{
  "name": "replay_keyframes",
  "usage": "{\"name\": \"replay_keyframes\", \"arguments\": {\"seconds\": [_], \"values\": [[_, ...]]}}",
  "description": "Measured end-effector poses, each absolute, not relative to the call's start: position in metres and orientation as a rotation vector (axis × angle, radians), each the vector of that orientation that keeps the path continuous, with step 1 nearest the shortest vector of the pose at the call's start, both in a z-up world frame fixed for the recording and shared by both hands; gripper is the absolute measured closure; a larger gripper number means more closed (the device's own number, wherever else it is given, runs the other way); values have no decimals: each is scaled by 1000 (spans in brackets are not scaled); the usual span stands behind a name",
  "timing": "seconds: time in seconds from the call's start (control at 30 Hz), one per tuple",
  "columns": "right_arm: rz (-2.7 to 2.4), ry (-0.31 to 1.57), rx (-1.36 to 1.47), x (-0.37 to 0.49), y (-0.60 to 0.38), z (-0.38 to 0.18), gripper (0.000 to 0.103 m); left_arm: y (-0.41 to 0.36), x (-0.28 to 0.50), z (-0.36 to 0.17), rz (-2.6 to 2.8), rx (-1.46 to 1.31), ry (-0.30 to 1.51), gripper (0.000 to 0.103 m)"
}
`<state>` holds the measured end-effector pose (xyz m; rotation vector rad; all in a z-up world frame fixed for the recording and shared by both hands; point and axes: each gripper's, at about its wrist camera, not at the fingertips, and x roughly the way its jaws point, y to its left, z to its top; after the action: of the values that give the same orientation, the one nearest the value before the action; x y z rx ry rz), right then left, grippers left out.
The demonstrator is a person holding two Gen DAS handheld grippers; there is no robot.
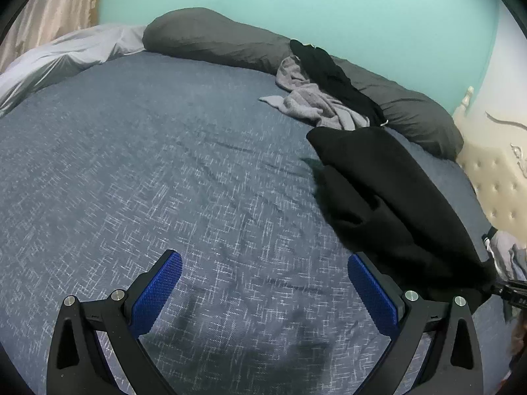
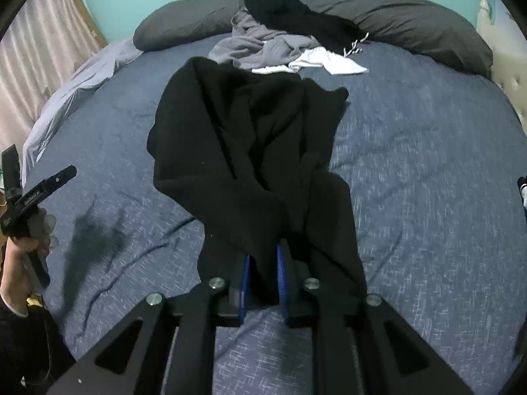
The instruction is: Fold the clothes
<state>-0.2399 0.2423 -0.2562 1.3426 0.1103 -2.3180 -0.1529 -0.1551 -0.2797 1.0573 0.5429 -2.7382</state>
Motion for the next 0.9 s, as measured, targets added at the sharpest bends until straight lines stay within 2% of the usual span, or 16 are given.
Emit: {"name": "replay_keyframes", "arguments": {"seconds": [0.23,0.33,0.4,0.5,0.67,0.9], "values": [[-2357,13,1230,-232,270,-216,83,-158,-160,-283,-2737,1060,548,0],[-2375,-43,1189,-245,267,-203,66,-158,-160,-284,-2736,1061,539,0],[-2371,-64,1175,-255,255,-198,51,-158,-160,-286,-2735,1068,537,0],[-2331,-76,1170,-272,225,-200,44,-158,-160,-289,-2730,1075,526,0],[-2277,-61,1216,-303,170,-217,39,-162,-162,-295,-2720,1090,529,0],[-2232,-32,1222,-335,116,-242,42,-166,-165,-299,-2718,1100,550,0]]}}
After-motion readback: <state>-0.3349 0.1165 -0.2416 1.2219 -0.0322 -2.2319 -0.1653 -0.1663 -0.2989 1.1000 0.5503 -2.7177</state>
